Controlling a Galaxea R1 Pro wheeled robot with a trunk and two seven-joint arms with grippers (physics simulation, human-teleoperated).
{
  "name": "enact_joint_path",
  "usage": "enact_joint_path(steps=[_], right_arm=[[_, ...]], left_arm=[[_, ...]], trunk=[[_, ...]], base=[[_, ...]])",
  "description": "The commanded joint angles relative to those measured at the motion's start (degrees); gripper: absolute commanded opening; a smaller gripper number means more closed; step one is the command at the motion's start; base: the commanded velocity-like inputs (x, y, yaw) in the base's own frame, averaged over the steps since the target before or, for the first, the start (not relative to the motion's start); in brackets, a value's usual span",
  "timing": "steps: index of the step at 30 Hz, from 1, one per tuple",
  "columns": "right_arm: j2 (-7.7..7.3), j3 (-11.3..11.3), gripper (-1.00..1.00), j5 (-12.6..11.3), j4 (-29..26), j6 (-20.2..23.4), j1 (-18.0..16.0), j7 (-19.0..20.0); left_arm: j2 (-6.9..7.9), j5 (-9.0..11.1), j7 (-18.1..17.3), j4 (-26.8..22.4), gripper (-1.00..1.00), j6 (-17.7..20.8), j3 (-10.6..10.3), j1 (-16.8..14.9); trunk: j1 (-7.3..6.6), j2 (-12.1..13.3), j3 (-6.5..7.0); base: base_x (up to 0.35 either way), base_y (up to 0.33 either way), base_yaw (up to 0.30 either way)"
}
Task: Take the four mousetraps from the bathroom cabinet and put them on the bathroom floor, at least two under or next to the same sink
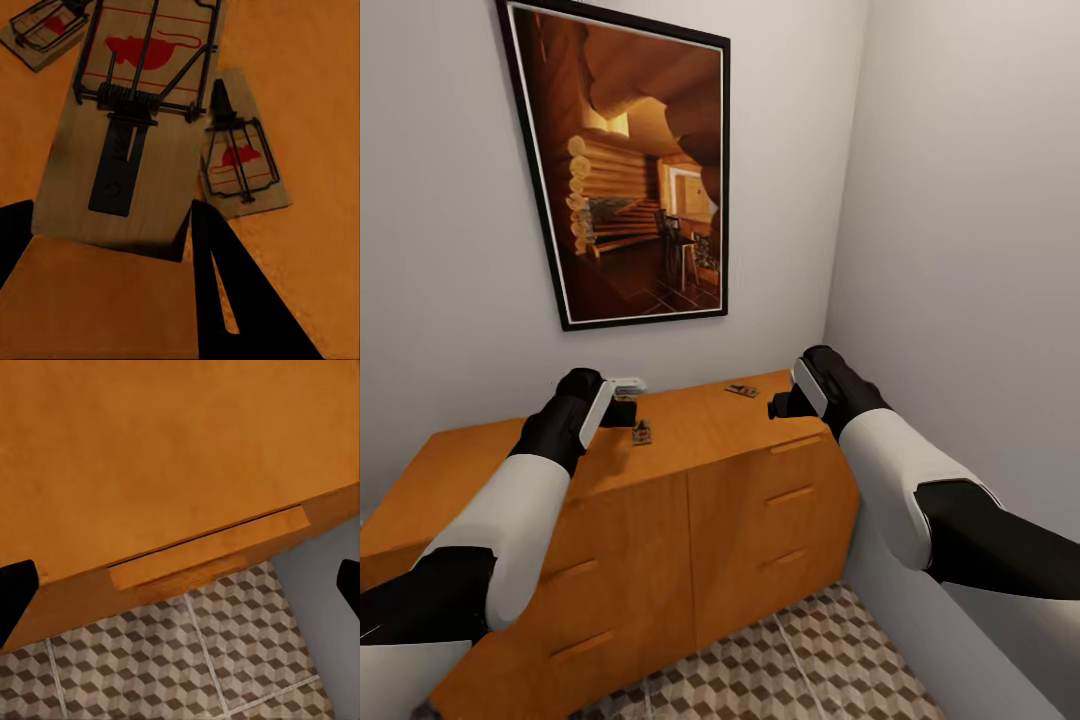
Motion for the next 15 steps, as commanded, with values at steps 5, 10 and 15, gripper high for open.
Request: enact_joint_path(steps=[5,10,15], right_arm=[[0.22,0.17,1.0,-0.12,-0.06,0.22,-0.03,-0.39],[0.57,0.31,1.0,-0.06,-0.13,0.22,-0.03,-0.42],[0.65,0.37,1.0,-0.1,-0.15,0.22,-0.03,-0.44]], left_arm=[[0.21,0.05,0.15,-0.1,-1.0,0.24,0.11,-0.04],[0.67,-0.02,0.16,-0.26,-1.0,0.34,0.19,-0.04],[1.53,-0.08,0.17,-0.31,-1.0,0.44,0.14,-0.04]], trunk=[[0.0,-0.04,-0.07],[0.0,-0.04,-0.07],[0.0,-0.04,-0.07]], base=[[0.0,0.0,0.283],[0.0,0.0,0.286],[0.0,0.0,0.286]])
